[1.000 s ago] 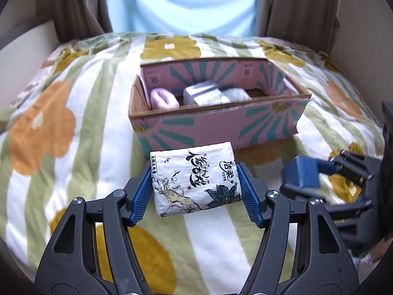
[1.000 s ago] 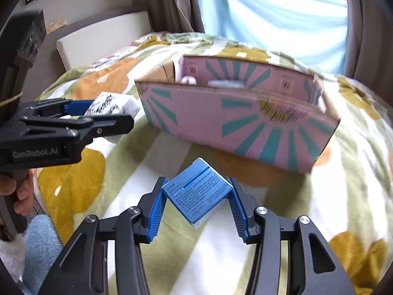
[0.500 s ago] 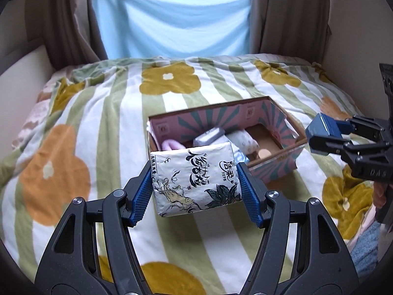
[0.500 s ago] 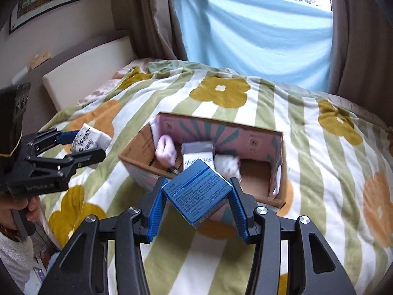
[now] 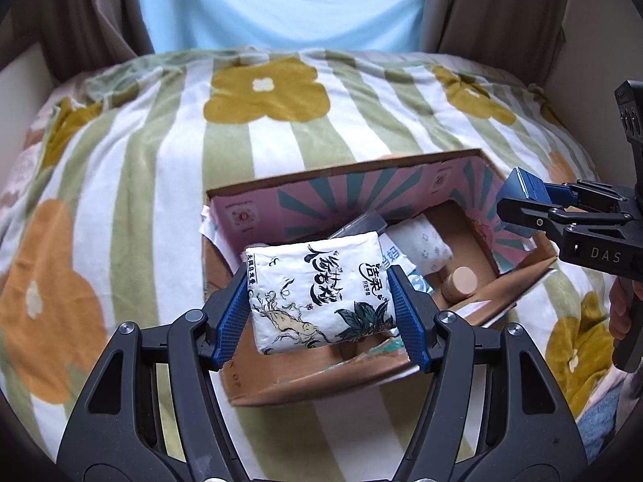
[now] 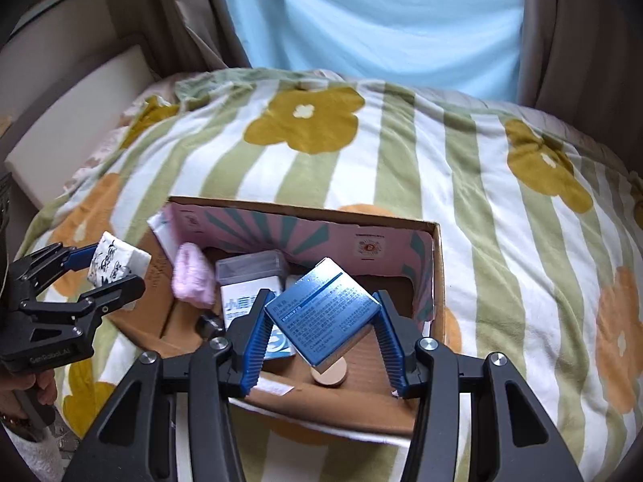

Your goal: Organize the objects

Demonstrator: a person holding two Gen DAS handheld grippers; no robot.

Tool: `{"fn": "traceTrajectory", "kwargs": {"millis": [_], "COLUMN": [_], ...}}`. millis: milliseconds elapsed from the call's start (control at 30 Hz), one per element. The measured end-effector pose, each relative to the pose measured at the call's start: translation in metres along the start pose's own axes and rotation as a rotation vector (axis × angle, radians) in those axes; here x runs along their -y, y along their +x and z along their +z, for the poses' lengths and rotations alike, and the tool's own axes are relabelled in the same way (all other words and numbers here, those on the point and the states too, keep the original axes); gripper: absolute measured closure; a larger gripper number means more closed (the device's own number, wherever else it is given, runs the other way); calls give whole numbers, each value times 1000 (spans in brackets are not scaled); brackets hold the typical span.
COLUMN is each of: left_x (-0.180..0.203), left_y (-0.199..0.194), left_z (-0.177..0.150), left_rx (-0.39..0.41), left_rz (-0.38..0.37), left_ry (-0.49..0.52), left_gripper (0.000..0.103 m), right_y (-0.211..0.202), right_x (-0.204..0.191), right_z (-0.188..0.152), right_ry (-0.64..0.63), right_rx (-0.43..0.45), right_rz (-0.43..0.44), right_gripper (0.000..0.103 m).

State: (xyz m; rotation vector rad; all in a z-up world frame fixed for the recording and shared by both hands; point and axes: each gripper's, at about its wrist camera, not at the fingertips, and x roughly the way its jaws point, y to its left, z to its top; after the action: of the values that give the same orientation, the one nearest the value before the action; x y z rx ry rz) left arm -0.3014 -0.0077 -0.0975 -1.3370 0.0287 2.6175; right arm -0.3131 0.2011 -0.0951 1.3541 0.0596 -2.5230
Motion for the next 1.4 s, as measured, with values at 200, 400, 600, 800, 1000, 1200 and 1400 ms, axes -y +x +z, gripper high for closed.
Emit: {"fn": "traceTrajectory", "kwargs": {"millis": [200, 400, 600, 800, 1000, 1200, 1400], "left_x": [0, 2, 4, 12, 16, 15, 13], "left_y": [35, 50, 51, 45, 30, 23, 7], "left_z": [-4, -6, -7, -6, -7, -9, -9], "left_rx": [-57, -98, -108, -65, -27, -15, 3], "left_rz": [11, 18, 27, 70, 74, 65, 66], "left_ry": [3, 28, 33, 70, 88, 67, 49], "left_gripper": [41, 41, 40, 0, 0, 0, 0], "right_y": [31, 39, 44, 45, 42, 37, 21], "right_x": [13, 12, 16, 19, 12, 5, 1], "right_z": [-3, -3, 1, 4, 4, 2, 3], "right_ry": [45, 34, 73, 87, 76, 69, 74], "right_rx": [-54, -68, -78, -77, -81, -63, -28], "right_rz": [-34, -52, -57, -61, -23, -29, -25], "right_gripper": [57, 57, 57, 20, 1, 1, 1]}}
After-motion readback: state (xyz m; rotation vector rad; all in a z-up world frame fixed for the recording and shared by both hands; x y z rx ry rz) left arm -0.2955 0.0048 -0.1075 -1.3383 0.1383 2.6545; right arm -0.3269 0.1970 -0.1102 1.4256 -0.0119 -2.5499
